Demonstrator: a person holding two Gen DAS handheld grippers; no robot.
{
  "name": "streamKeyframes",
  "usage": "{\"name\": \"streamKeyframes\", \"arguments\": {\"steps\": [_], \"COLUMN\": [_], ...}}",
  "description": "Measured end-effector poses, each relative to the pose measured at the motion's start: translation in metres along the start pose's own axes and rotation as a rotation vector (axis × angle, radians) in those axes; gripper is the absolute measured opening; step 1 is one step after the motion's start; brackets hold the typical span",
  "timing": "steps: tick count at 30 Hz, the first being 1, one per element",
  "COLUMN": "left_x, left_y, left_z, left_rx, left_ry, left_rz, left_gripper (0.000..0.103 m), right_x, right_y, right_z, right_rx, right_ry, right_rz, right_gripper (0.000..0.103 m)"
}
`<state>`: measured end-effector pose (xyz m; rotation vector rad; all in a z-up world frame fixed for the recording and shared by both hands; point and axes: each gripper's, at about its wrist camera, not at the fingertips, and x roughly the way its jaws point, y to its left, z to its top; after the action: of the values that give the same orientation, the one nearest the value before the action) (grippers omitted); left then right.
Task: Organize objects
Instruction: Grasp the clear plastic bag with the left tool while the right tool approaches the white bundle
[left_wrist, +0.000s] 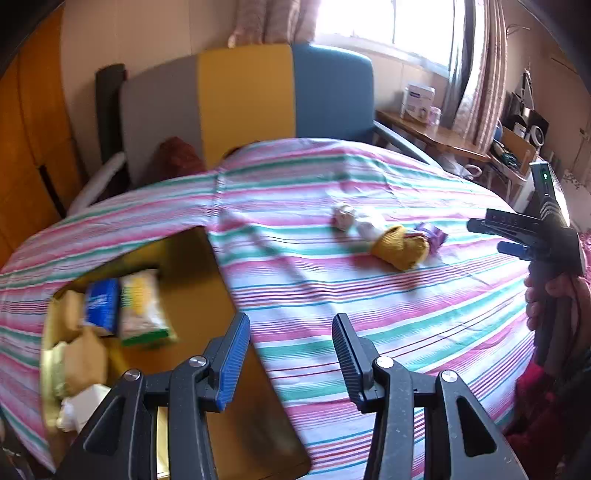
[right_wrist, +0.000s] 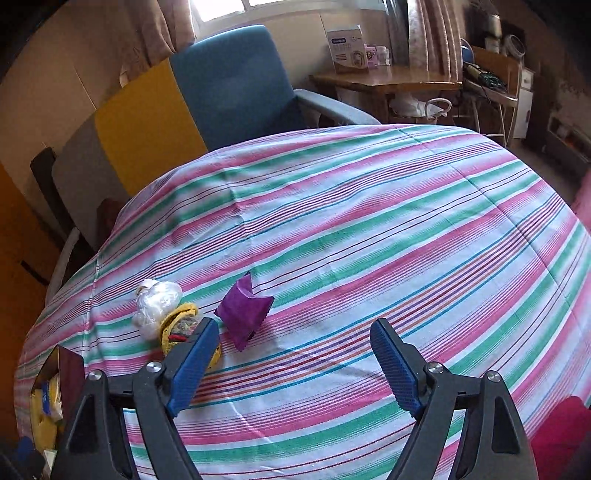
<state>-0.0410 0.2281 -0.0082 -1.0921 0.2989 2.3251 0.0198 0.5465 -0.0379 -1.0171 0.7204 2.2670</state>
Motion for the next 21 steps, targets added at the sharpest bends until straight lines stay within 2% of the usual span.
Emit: {"name": "streamKeyframes", "arguments": {"steps": [7,12,17,21], "left_x": [0.035,0.061,0.087,0.110], "left_y": [-0.022,-0.024,-0.029,-0.042], "left_z": [0.009,0.033,0.062,0.084], "left_rx": [-0.018,-0.096,-0.156,-0.134], "left_ry": [0.087,0.127,0.148,0.149], "left_rz": [-0.063,-0.112,-0.141,-0.150], "left_gripper": [0.047,0.047,0.046,0.047], "right_x": [0.004,0.006,0.006,0.006], "right_y": [-0.007,-0.013,-0.010,-0.011], "right_z": [-0.002,-0.003,-0.003,-0.003], "right_rx": [0.038,0.092,0.087,0.097], "right_ry": [0.040,0.069,0.072,0.082], "right_rz": [0.011,0.052,0.062,0.078], "right_gripper": [0.087,0.088,0.089,0.089]}}
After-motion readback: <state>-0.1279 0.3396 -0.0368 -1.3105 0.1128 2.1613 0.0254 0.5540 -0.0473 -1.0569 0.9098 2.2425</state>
